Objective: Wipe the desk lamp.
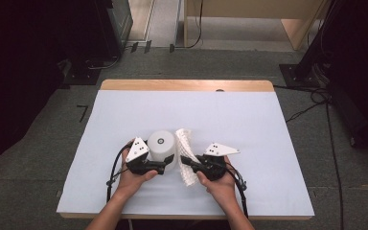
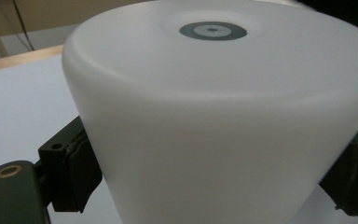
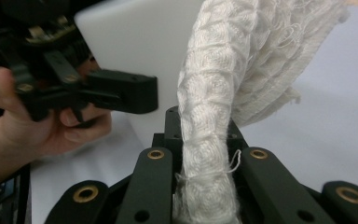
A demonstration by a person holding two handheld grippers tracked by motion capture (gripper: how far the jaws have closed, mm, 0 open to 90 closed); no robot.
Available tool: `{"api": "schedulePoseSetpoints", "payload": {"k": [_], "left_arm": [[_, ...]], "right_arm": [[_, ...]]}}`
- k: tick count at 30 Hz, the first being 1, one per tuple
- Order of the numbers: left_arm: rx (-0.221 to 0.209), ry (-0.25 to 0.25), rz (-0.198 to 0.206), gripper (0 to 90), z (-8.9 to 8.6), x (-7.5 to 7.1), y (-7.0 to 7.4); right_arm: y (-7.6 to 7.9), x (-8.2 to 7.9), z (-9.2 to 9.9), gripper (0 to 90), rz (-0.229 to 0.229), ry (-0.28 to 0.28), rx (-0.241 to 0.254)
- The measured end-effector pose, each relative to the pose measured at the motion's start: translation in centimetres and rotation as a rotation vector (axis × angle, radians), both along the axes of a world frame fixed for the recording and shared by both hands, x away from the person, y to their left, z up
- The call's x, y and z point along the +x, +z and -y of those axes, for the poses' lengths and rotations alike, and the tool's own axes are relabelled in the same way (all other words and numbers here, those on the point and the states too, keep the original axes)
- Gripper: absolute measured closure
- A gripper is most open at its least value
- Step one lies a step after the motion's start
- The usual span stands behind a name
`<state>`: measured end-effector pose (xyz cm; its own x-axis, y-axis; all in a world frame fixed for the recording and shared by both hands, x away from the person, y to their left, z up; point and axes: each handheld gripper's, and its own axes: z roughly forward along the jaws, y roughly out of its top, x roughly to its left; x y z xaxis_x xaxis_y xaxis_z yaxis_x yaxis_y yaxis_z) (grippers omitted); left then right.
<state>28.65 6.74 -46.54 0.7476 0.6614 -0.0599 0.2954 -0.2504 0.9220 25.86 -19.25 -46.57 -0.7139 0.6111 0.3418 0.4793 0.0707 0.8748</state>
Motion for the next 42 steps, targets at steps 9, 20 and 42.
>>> {"api": "schedulePoseSetpoints", "payload": {"k": [9, 20, 42], "left_arm": [[0.095, 0.019, 0.036, 8.5, 0.4, -0.4, -0.9], [0.100, 0.149, 0.017, 0.0, 0.7, -1.6, -0.8], [-0.122, 0.005, -0.056, 8.6, -1.4, -0.5, 0.8]], "right_arm": [[0.0, 0.1, 1.2, 79.7, 0.001, -0.051, 0.010], [0.1, 0.0, 1.2, 79.5, 0.000, -0.052, 0.018], [-1.3, -0.1, -1.1, 79.8, -0.035, -0.028, -0.025]]}}
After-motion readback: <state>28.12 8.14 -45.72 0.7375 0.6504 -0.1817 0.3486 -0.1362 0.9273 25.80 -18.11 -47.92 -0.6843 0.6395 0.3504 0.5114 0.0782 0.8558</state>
